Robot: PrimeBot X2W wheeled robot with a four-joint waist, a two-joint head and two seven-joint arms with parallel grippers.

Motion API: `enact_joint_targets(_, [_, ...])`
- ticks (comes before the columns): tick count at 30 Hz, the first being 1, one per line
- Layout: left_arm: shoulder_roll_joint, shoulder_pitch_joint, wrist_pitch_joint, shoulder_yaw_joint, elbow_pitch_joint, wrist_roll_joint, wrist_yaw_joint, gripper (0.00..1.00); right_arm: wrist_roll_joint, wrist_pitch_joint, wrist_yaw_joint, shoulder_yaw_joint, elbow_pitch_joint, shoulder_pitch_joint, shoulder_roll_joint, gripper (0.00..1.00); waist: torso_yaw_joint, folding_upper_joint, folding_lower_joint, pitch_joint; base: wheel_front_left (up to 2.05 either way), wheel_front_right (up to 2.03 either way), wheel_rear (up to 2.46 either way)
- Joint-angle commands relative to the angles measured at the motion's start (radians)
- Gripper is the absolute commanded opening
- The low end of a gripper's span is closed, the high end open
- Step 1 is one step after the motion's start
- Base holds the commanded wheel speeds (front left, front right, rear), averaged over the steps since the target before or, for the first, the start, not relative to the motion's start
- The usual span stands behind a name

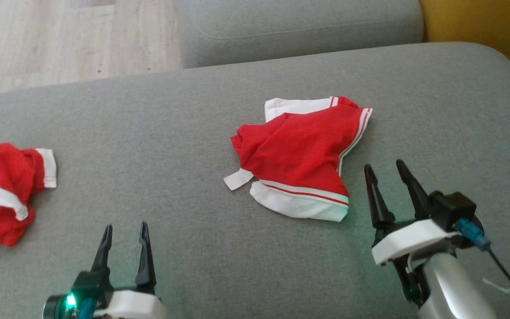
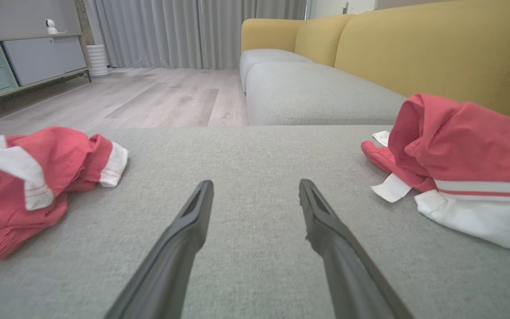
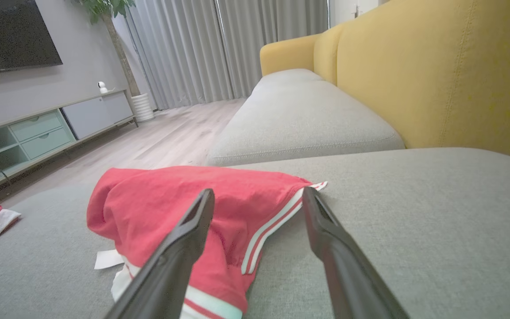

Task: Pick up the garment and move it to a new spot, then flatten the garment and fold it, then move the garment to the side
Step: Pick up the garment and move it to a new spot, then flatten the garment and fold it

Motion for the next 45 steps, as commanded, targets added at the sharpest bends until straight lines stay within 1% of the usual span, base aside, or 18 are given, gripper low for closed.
enact_joint_targets(1, [0.002, -0.019, -0.005, 0.036, -0.04, 0.011, -0.005, 1.0, -0.005, -0.011, 0.0, 0.025, -0.019, -0.009, 0.008, 1.0, 0.013, -0.0001, 0.0001, -0.005, 0.0, 0.0, 0.0])
enact_joint_targets(4, [-0.001, -0.008, -0.005, 0.029, -0.042, 0.014, -0.014, 1.0, -0.006, -0.011, 0.0, 0.033, -0.004, 0.001, 0.008, 1.0, 0.02, -0.0001, 0.0001, -0.001, 0.0, 0.0, 0.0])
enact_joint_targets(6, [-0.002, -0.009, -0.005, 0.015, -0.036, 0.011, -0.022, 1.0, -0.006, -0.011, 0.0, 0.048, 0.038, 0.003, 0.008, 1.0, 0.027, -0.0001, 0.0001, 0.007, 0.0, 0.0, 0.0])
enact_joint_targets(15, [-0.002, -0.035, -0.005, -0.028, -0.027, -0.004, -0.022, 1.0, 0.046, -0.011, 0.0, 0.128, 0.213, -0.038, 0.008, 1.0, 0.061, -0.0001, 0.0001, 0.048, 0.0, 0.0, 0.0])
enact_joint_targets(23, [-0.002, -0.047, -0.005, -0.02, -0.022, 0.009, -0.026, 1.0, 0.109, -0.011, 0.0, 0.182, 0.271, -0.063, 0.008, 1.0, 0.089, -0.0001, 0.0001, 0.073, 0.0, 0.0, 0.0])
enact_joint_targets(35, [-0.003, -0.043, -0.005, -0.035, -0.021, 0.007, -0.027, 1.0, 0.163, -0.011, 0.0, 0.226, 0.239, -0.022, 0.008, 1.0, 0.09, -0.0001, 0.0001, 0.062, 0.0, 0.0, 0.0])
enact_joint_targets(41, [-0.003, -0.038, -0.005, -0.047, -0.023, 0.006, -0.028, 1.0, 0.183, -0.011, 0.0, 0.238, 0.17, 0.014, 0.008, 1.0, 0.088, -0.0001, 0.0001, 0.056, 0.0, 0.0, 0.0])
enact_joint_targets(45, [-0.003, -0.034, -0.005, -0.047, -0.023, 0.003, -0.027, 1.0, 0.171, -0.011, 0.0, 0.217, 0.104, 0.029, 0.008, 1.0, 0.086, -0.0001, 0.0001, 0.057, 0.0, 0.0, 0.0])
